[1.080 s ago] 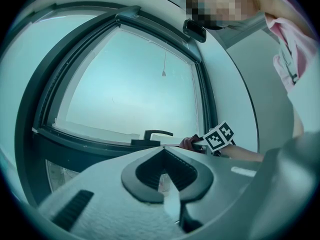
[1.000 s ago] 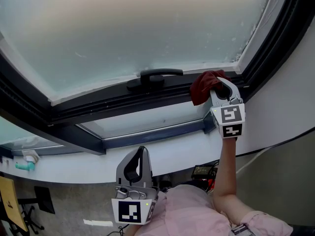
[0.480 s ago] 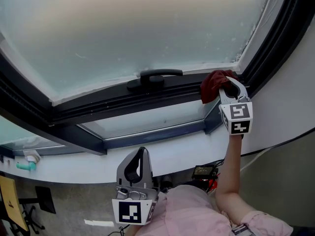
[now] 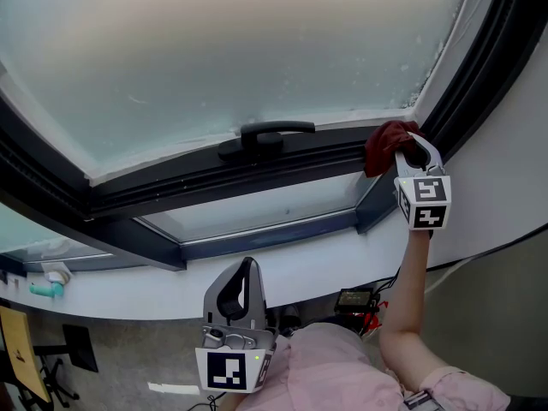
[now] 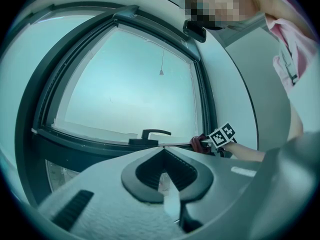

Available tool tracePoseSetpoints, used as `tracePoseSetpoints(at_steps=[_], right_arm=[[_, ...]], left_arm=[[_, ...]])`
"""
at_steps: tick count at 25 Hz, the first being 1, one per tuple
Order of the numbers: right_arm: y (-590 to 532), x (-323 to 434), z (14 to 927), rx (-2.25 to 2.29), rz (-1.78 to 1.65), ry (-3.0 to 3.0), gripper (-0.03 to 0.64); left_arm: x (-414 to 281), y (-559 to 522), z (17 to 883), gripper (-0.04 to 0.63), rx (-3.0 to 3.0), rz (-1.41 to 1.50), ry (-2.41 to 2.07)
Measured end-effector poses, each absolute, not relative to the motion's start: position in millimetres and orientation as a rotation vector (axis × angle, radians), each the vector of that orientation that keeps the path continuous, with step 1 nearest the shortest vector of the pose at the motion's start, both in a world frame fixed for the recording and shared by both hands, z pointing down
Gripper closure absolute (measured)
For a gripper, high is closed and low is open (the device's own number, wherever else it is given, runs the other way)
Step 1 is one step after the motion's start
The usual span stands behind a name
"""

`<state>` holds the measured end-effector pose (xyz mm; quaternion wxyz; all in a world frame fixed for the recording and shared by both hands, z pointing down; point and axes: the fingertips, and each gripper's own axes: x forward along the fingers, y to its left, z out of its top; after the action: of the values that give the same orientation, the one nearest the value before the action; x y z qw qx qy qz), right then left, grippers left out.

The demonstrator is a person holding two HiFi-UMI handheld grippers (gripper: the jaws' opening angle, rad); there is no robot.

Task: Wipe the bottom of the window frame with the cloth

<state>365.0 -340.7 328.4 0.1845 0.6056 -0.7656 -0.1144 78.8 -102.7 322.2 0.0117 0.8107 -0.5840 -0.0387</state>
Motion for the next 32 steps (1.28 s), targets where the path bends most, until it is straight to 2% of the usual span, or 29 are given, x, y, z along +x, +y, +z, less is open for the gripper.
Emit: tracePoseSetpoints(at_steps=[14, 19, 22, 28, 32], right_arm=[[-346, 391, 328, 1.778, -0.331, -2.150, 0.545], [-325, 387, 315, 2.031, -0.234, -2.372, 0.543], [-292, 350, 302, 2.043, -0.328, -2.481, 0.545], [-243, 209, 293, 1.694, -0.435, -2.830, 0.545], [-226, 146, 283, 1.645, -0.625, -2.917, 0.546]], left_arm=[[84, -102, 324, 0.598, 2.519, -0.100, -1.824], [85, -98, 324, 0.598, 2.532, -0.079, -1.813], [82, -96, 324, 0.598, 2.533, -0.072, -1.811], [69, -92, 323, 0.598, 2.528, -0.075, -1.827], [54, -86, 325, 0.598, 2.500, -0.073, -1.855]])
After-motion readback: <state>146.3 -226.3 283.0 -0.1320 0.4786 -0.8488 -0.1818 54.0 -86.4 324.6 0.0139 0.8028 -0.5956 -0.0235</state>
